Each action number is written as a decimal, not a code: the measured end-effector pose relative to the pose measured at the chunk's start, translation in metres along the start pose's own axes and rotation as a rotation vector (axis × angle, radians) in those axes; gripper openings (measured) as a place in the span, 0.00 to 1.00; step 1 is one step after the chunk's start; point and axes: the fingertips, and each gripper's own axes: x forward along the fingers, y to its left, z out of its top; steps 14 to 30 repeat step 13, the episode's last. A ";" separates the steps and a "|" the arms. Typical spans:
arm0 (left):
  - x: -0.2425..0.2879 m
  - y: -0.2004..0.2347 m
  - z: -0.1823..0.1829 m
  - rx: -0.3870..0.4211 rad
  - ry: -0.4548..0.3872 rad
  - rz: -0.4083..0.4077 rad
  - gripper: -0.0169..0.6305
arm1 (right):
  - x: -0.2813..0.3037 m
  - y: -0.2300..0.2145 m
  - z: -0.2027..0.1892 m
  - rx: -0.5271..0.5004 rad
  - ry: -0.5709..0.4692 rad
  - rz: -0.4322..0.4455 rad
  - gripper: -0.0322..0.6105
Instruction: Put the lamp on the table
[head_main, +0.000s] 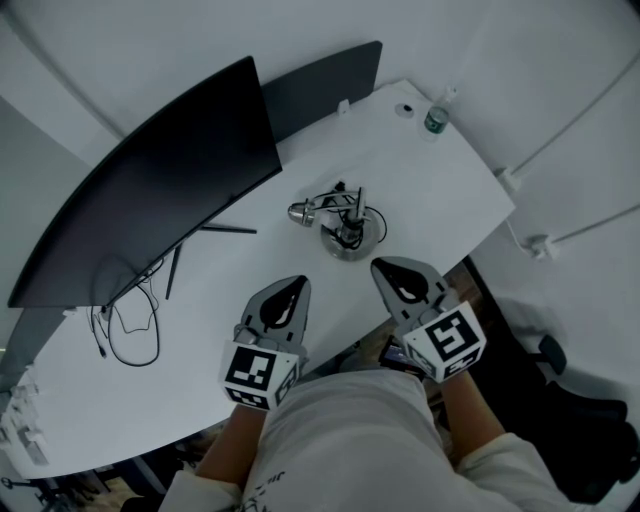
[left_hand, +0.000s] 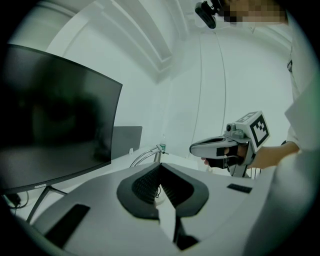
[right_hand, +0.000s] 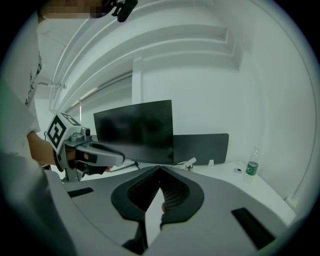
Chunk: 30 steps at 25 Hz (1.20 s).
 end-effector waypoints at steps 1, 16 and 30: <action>0.000 0.000 0.000 0.000 0.000 -0.001 0.03 | 0.000 0.000 0.000 0.001 -0.001 0.000 0.10; 0.007 -0.004 0.003 0.006 0.005 -0.018 0.03 | 0.000 -0.006 -0.003 0.010 0.014 0.002 0.10; 0.007 -0.004 0.003 0.006 0.005 -0.018 0.03 | 0.000 -0.006 -0.003 0.010 0.014 0.002 0.10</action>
